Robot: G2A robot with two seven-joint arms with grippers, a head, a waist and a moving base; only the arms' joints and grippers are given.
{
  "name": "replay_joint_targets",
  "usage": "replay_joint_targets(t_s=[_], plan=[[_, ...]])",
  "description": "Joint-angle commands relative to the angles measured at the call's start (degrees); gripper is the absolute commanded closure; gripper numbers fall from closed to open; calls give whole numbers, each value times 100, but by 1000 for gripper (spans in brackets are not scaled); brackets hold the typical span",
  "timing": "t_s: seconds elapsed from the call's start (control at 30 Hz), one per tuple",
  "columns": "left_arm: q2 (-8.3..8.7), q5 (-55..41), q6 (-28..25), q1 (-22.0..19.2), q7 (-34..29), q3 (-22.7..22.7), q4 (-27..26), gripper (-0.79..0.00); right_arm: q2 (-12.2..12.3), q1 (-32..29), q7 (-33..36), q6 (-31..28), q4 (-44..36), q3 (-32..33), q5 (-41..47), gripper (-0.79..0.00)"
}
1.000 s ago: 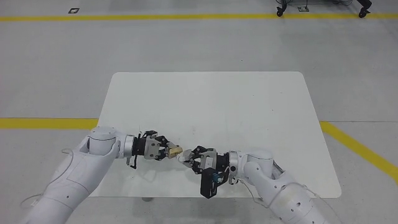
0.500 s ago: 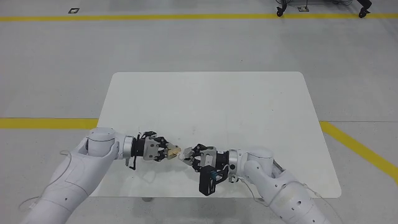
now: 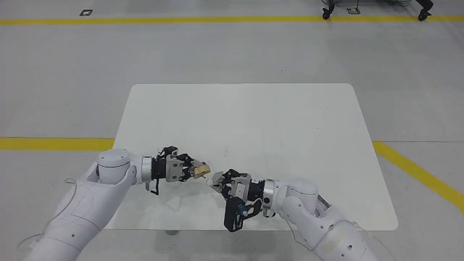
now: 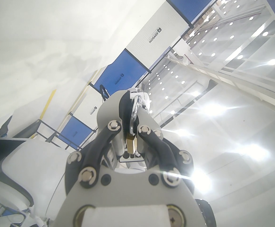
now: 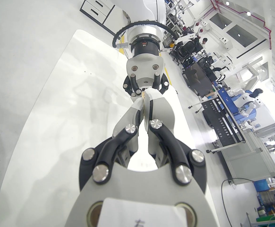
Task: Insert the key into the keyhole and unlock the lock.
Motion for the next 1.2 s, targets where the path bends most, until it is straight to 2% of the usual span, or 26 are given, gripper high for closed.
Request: replay_joint_targets(t_s=[0.0,0.1,0.17,0.23,0.37,0.77,1.17], plan=[[0,1,0,0,0,0,0,0,0,1,-3,-2,1,-1,-2,0],[0,1,0,0,0,0,0,0,0,1,-3,-2,1,-1,-2,0],[-3,110,-81,66,379,-10,-39,0,0,1,-3,-2,1,-1,-2,0],[-3,212,-72,110,735,-29,-144,0,-2,-59,347,177,-91,-13,-169,0],[12,270,-28,187,1067,-124,-345,0,41,-268,425,407,-382,-32,-537,0],[52,404,307,355,1218,-227,-766,0,115,-481,649,588,-585,-10,-1103,0],[48,479,394,388,1197,-217,-847,0,105,-516,956,632,-609,7,-1026,0]])
